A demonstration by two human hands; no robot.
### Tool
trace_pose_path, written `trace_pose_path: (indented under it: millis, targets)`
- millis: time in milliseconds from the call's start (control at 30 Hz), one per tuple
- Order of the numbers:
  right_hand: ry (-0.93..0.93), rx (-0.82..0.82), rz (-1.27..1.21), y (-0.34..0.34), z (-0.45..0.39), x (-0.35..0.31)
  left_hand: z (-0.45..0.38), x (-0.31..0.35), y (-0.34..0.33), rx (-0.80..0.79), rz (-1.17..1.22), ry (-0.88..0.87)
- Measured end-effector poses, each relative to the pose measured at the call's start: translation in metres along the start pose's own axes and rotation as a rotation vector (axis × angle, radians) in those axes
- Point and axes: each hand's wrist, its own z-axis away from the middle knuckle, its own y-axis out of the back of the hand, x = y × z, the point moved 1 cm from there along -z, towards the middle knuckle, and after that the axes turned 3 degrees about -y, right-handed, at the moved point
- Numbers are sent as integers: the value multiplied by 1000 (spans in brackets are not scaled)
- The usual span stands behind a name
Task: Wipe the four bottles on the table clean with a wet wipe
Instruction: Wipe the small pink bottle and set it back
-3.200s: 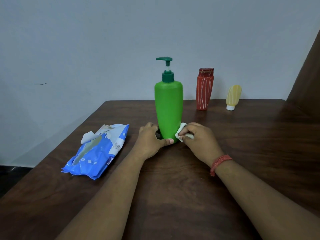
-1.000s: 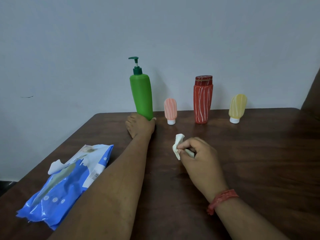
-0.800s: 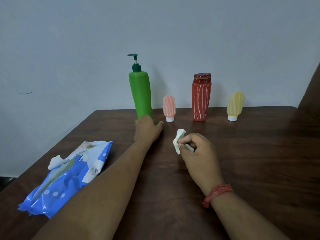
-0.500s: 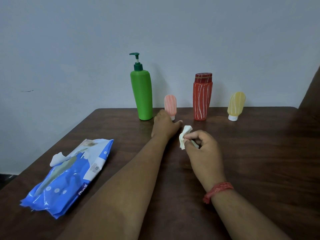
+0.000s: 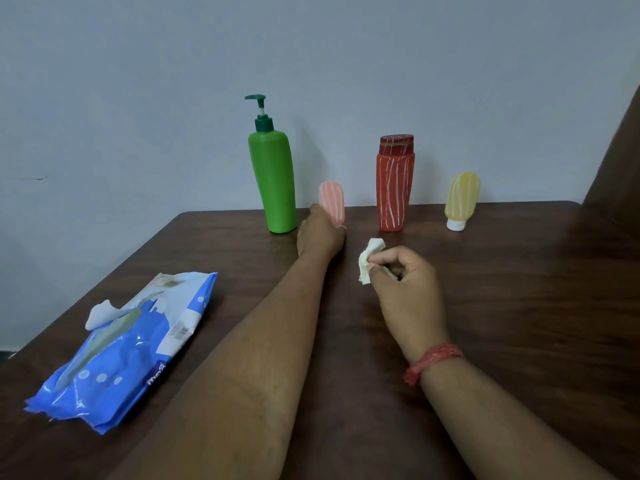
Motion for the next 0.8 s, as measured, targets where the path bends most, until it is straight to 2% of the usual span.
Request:
trace_pose_path:
  millis: [233, 467, 600, 800]
  targets:
    - [-84, 39, 3, 11, -4, -5, 46, -14, 23, -101, 165, -136]
    - [-64, 27, 35, 19, 0, -11, 124, -25, 76, -200, 338, -158]
    - [6, -41, 81, 21, 7, -16, 158, -26, 98, -224, 401, -132]
    - [207, -128, 180, 15, 23, -31, 186, -23, 109, -288, 401, -111]
